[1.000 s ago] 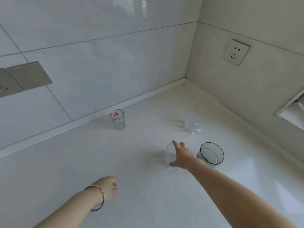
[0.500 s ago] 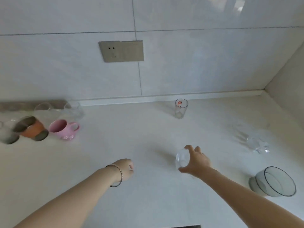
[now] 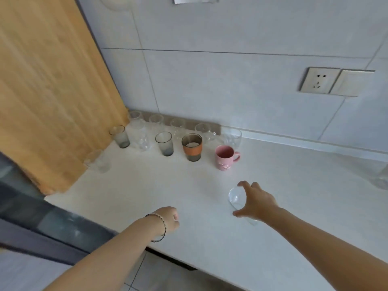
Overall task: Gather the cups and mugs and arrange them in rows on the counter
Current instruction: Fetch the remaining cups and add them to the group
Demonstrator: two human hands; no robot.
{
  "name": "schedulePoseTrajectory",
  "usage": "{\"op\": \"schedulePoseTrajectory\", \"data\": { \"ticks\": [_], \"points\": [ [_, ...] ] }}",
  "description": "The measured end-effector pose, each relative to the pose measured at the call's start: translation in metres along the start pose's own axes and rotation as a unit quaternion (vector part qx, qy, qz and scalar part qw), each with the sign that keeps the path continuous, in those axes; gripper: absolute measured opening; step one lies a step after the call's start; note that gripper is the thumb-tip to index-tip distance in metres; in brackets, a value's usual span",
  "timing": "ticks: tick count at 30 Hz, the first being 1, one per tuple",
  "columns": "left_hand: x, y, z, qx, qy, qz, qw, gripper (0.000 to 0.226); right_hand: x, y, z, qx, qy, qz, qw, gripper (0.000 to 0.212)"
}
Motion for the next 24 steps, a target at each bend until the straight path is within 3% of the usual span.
{"op": "schedulePoseTrajectory", "data": {
  "ticks": [5, 10, 20, 24],
  "points": [
    [-0.009, -0.031, -0.109, 0.031, -0.052, 0.01, 0.998, 0.032, -0.038, 0.025, -0.098, -0.026, -0.023, -0.004, 0.999, 0.088],
    [-0.032, -0.055, -0.169, 0.053, -0.082, 0.001, 0.995, 0.032, -0.083, 0.052, -0.164, -0.035, -0.036, -0.016, 0.999, 0.088],
    [-0.096, -0.116, -0.256, 0.094, -0.105, 0.018, 0.99, 0.018, -0.189, 0.093, -0.311, -0.03, -0.09, -0.035, 0.995, 0.086],
    [-0.107, -0.113, -0.275, 0.09, -0.097, -0.006, 0.991, 0.016, -0.217, 0.112, -0.359, -0.061, -0.069, -0.036, 0.995, 0.086]
  ]
}}
Point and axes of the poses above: each hand's wrist, its own x-axis away from the middle knuckle, its own y-axis out of the palm, z = x × y, the point moved 10 cm from there along -x, towards the middle knuckle, and after that the axes turned 3 degrees about -x, right-handed, at the moved point
